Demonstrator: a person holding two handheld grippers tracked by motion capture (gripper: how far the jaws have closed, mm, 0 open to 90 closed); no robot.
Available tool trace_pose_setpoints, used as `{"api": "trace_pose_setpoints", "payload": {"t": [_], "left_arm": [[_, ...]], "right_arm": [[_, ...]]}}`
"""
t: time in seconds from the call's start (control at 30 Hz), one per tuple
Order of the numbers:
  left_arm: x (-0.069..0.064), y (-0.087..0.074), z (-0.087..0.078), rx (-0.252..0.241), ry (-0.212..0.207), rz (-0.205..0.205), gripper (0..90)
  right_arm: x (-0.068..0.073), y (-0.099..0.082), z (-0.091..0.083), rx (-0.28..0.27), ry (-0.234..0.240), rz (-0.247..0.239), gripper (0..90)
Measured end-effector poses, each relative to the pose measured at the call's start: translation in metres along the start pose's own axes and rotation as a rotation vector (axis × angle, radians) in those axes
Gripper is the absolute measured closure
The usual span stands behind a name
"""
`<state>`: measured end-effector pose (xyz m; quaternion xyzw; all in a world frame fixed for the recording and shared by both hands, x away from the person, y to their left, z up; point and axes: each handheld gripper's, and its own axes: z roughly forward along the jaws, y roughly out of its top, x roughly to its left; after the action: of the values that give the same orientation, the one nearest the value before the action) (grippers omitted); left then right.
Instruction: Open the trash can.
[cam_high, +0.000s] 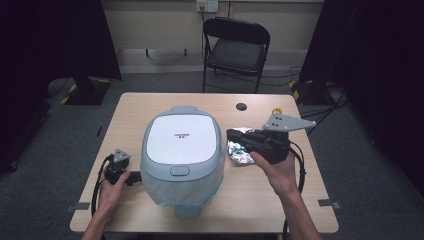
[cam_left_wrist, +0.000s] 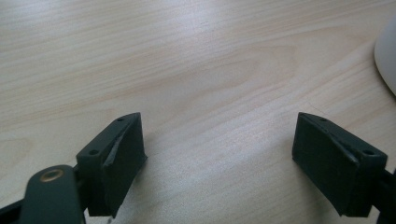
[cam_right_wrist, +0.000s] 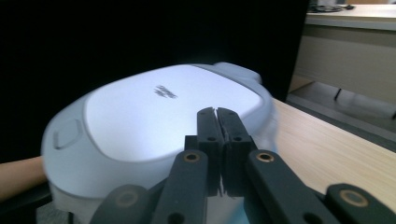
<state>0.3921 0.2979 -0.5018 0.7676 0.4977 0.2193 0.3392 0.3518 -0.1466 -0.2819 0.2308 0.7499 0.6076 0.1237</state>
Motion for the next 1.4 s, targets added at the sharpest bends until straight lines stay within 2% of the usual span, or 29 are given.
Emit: {"api": "trace_pose_setpoints", "payload": {"t": [0.23,0.27,0.4,0.43,0.67,0.87,1.07,1.2,1.4], "left_arm": [[0.0,0.0,0.0,0.0,0.0,0.0,16.5],[0.0,0.0,0.0,0.0,0.0,0.0,16.5],[0.0,0.0,0.0,0.0,0.0,0.0,16.5],[0.0,0.0,0.0,0.0,0.001,0.0,16.5],[0.0,0.0,0.0,0.0,0.001,-0.001,16.5],[0.0,0.0,0.0,0.0,0.001,-0.001,16.5],[0.0,0.0,0.0,0.0,0.001,-0.001,16.4],[0.0,0.0,0.0,0.0,0.003,0.002,16.4],[0.0,0.0,0.0,0.0,0.001,0.001,16.4]], "right_arm": [[0.024,0.015,0.019,0.012,0.105,-0.043,90.0],[0.03,0.017,0.024,0.022,0.129,-0.056,90.0],[0.039,0.019,0.034,0.039,0.166,-0.077,90.0],[0.044,0.019,0.041,0.055,0.19,-0.086,90.0],[0.054,0.014,0.057,0.095,0.226,-0.093,90.0],[0.058,0.009,0.062,0.122,0.243,-0.092,90.0],[0.066,0.008,0.06,0.122,0.286,-0.093,90.0],[0.073,0.005,0.063,0.161,0.289,-0.113,90.0],[0.075,0.006,0.062,0.172,0.281,-0.133,90.0]]}}
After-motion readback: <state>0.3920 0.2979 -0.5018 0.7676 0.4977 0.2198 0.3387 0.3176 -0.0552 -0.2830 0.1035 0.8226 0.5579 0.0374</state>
